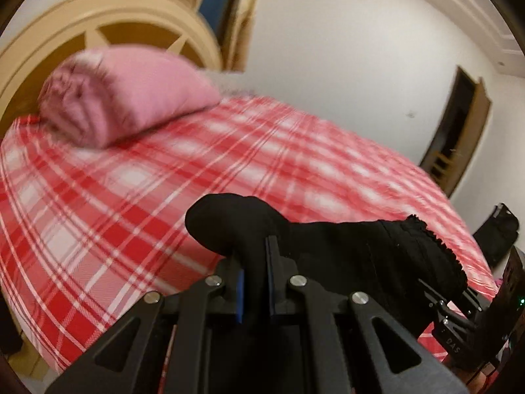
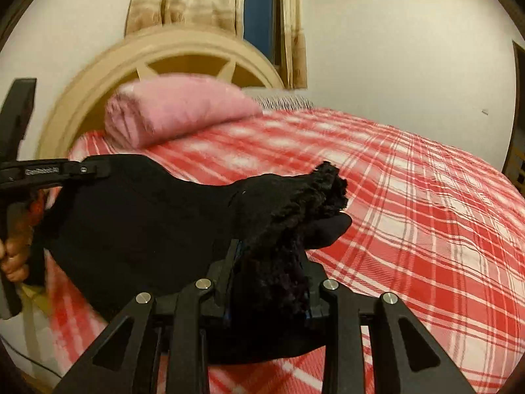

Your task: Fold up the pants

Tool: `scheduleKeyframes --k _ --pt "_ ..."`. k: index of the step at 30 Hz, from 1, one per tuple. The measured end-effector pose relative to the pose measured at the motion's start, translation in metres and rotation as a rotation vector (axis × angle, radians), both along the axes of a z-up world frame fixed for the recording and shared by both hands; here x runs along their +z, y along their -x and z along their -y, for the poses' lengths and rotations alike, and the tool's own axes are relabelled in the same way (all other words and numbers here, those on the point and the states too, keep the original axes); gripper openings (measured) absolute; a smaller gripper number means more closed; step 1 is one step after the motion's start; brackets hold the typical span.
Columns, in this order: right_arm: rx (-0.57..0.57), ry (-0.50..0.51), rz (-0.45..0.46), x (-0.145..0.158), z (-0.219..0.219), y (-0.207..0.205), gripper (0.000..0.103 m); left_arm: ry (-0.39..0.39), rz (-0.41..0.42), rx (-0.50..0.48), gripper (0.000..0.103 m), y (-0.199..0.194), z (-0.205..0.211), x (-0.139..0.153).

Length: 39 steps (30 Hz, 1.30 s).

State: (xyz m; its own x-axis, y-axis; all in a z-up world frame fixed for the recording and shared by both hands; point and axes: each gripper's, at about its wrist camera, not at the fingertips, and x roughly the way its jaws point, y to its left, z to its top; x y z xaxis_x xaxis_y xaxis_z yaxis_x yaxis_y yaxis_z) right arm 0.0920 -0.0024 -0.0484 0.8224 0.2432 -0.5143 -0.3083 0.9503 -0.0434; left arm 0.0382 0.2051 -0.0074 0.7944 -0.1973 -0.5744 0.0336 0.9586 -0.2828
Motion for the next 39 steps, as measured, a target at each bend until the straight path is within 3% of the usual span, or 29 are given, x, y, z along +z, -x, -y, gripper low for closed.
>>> scheduleKeyframes --k 5,7,9,11,12,17,19,21,23,27,32,35,39 --pt "-0.025 0.041 -0.089 -0.019 0.009 -0.013 0.031 -0.017 -0.059 0.046 0.012 0.0 -0.012 -0.024" --pt "-0.028 0.057 -0.126 -0.029 0.009 -0.019 0.032 -0.032 -0.123 0.062 0.017 -0.003 -0.012 -0.035" --pt "-0.034 0.057 -0.15 -0.031 0.013 -0.02 0.035 -0.071 -0.186 0.082 0.028 -0.004 -0.01 -0.044" --pt "-0.037 0.059 -0.166 -0.033 0.013 -0.023 0.038 -0.102 -0.25 0.117 0.055 -0.006 -0.012 -0.058" --pt "-0.04 0.062 -0.174 -0.034 0.014 -0.024 0.038 -0.104 -0.282 0.136 0.062 -0.006 -0.015 -0.066" --pt "-0.047 0.061 -0.19 -0.036 0.016 -0.025 0.043 -0.171 -0.292 0.202 0.095 -0.002 -0.019 -0.07" --pt "-0.054 0.067 -0.193 -0.037 0.015 -0.024 0.047 -0.158 -0.298 0.208 0.096 -0.001 -0.021 -0.072" --pt "-0.069 0.072 -0.195 -0.037 0.017 -0.022 0.06 -0.147 -0.301 0.216 0.1 -0.001 -0.025 -0.074" --pt "-0.072 0.058 -0.202 -0.036 0.024 -0.018 0.065 -0.159 -0.294 0.209 0.102 0.001 -0.026 -0.074" --pt "-0.069 -0.054 -0.215 -0.03 0.043 -0.001 0.067 -0.216 -0.269 0.189 0.103 0.003 -0.025 -0.073" --pt "-0.141 -0.069 -0.139 -0.012 0.048 0.024 0.067 -0.228 -0.271 0.185 0.103 0.003 -0.027 -0.071" --pt "-0.215 -0.063 -0.092 -0.003 0.044 0.042 0.067 -0.274 -0.26 0.202 0.103 0.015 -0.03 -0.066" --pt "-0.297 -0.13 -0.104 -0.003 0.036 0.064 0.067 -0.344 -0.229 0.236 0.103 0.036 -0.031 -0.057"
